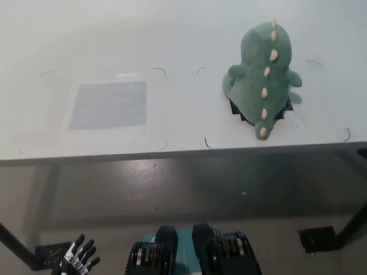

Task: Use both hands to pick up a dinasour on the right side and move it to the left side

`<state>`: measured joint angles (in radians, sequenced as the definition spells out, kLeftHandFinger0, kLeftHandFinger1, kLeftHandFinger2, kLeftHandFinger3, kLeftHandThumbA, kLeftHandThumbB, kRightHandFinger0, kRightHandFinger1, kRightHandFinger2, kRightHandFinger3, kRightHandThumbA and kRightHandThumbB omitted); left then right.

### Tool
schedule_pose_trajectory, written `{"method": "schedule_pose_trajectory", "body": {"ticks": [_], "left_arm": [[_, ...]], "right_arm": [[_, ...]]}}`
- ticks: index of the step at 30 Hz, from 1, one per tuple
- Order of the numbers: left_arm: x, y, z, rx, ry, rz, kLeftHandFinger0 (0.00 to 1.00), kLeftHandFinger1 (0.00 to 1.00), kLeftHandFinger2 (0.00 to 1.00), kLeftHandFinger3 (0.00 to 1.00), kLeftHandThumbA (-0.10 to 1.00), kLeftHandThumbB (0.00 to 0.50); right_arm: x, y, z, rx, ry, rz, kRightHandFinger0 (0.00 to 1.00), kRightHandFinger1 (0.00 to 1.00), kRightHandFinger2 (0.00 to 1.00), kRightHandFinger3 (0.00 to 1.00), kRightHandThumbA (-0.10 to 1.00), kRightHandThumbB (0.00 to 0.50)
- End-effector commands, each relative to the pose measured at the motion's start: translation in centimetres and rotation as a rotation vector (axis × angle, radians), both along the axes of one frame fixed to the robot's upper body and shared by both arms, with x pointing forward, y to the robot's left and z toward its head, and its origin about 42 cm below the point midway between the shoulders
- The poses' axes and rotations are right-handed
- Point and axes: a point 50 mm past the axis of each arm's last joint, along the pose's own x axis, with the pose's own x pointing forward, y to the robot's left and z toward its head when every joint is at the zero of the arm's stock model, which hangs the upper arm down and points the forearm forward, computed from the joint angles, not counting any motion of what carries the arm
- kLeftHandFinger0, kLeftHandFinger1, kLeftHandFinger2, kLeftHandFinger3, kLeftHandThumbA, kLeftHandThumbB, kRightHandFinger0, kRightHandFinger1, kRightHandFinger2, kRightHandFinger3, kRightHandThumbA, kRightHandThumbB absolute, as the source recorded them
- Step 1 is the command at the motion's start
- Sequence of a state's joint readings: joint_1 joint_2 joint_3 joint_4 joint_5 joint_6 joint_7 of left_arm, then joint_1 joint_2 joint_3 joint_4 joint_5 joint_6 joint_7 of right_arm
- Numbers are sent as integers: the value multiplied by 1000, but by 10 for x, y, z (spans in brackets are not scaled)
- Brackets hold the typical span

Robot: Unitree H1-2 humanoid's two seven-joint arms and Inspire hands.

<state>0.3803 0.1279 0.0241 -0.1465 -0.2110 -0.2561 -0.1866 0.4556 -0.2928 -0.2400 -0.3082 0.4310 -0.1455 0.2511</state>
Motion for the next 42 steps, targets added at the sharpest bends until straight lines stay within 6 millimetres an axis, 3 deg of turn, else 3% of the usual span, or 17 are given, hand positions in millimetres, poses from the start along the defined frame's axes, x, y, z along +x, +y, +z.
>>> {"method": "schedule_pose_trajectory", "body": {"ticks": [1,5,12,17,20,22,25,28,35,37,39,40,42], "left_arm": [[-3,-3,21,-24,-107,-30,1000,1000,1000,1000,1000,266],[-1,-6,37,-21,-149,-35,1000,1000,1000,1000,1000,276],[1,-10,70,-51,-228,-46,1000,1000,1000,1000,1000,282],[7,-15,96,-62,-294,-55,1000,1000,1000,1000,1000,275],[15,-17,107,-52,-341,-70,1000,1000,1000,1000,1000,238],[23,-20,120,-65,-366,-80,1000,1000,1000,1000,1000,257],[31,-23,130,-75,-398,-94,1000,1000,1000,1000,1000,242],[45,-30,146,-91,-419,-96,1000,1000,1000,1000,1000,273],[89,-42,172,-65,-497,-130,1000,1000,1000,1000,1000,221],[105,-48,181,-60,-516,-132,1000,1000,1000,1000,1000,268],[114,-52,187,-62,-523,-135,1000,1000,1000,1000,1000,280],[124,-58,194,-54,-537,-137,1000,1000,1000,1000,1000,315],[137,-63,201,-50,-552,-162,1000,1000,1000,1000,1000,313]], "right_arm": [[1,-2,26,-52,-130,28,1000,1000,1000,1000,1000,112],[4,-4,33,-78,-175,17,1000,1000,1000,1000,1000,131],[10,-6,44,-65,-303,35,1000,1000,1000,1000,1000,70],[20,0,58,-62,-333,29,1000,1000,1000,1000,1000,120],[24,1,67,-73,-356,34,1000,1000,1000,1000,1000,115],[30,2,79,-90,-377,49,1000,1000,1000,1000,1000,117],[36,2,88,-115,-394,53,1000,1000,1000,1000,1000,133],[48,3,103,-120,-432,68,1000,1000,1000,1000,1000,143],[74,4,128,-113,-468,89,1000,1000,1000,1000,1000,150],[81,5,136,-109,-466,92,1000,1000,1000,1000,1000,188],[85,5,140,-104,-467,92,1000,1000,1000,1000,1000,193],[90,4,144,-107,-476,96,1000,1000,1000,1000,1000,188],[99,4,149,-113,-477,89,1000,1000,1000,1000,1000,208]]}}
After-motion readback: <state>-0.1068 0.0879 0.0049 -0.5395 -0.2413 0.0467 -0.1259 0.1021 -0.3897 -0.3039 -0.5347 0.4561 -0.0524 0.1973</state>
